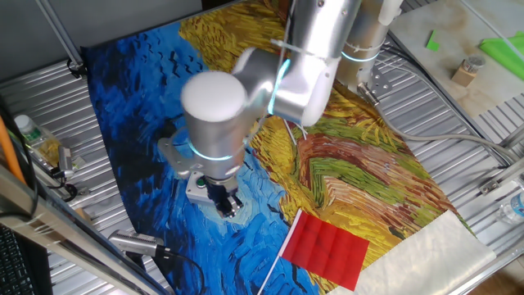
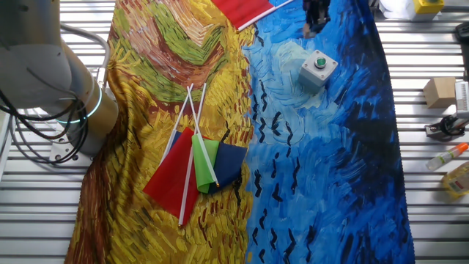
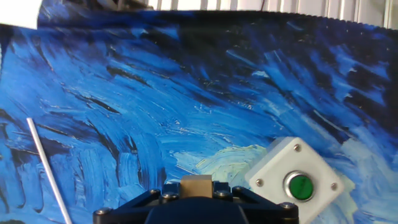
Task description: Pick up the small block on the left and move it to the right
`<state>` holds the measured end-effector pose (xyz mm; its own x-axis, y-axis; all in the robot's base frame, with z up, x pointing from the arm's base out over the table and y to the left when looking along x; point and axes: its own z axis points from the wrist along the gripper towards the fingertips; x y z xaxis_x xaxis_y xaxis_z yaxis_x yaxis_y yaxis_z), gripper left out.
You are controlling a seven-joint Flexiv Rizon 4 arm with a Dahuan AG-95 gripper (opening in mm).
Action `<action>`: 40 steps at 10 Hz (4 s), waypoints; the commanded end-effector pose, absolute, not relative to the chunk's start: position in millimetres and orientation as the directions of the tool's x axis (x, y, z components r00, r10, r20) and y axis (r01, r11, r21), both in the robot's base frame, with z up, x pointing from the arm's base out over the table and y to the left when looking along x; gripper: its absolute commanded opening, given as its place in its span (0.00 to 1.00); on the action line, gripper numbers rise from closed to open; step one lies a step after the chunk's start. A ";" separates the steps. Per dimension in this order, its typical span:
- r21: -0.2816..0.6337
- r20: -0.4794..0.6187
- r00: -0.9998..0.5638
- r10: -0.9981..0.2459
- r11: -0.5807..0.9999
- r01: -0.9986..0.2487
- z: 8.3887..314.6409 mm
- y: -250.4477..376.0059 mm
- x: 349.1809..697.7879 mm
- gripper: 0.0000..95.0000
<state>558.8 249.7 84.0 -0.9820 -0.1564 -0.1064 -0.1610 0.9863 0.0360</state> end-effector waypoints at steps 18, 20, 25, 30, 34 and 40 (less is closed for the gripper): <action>0.027 -0.165 -0.970 -0.179 0.982 -0.186 55.1 258.8 549.6 0.00; 0.025 -0.166 -0.967 -0.193 0.980 -0.200 55.2 258.8 549.6 0.00; 0.017 -0.171 -0.961 -0.217 0.975 -0.223 55.2 258.7 549.6 0.20; 0.020 -0.181 -0.956 -0.231 0.971 -0.238 55.2 258.7 549.6 0.40; 0.025 -0.187 -0.954 -0.236 0.969 -0.244 55.3 258.7 549.7 0.40; 0.018 -0.184 -0.950 -0.251 0.966 -0.258 72.1 253.8 555.5 0.40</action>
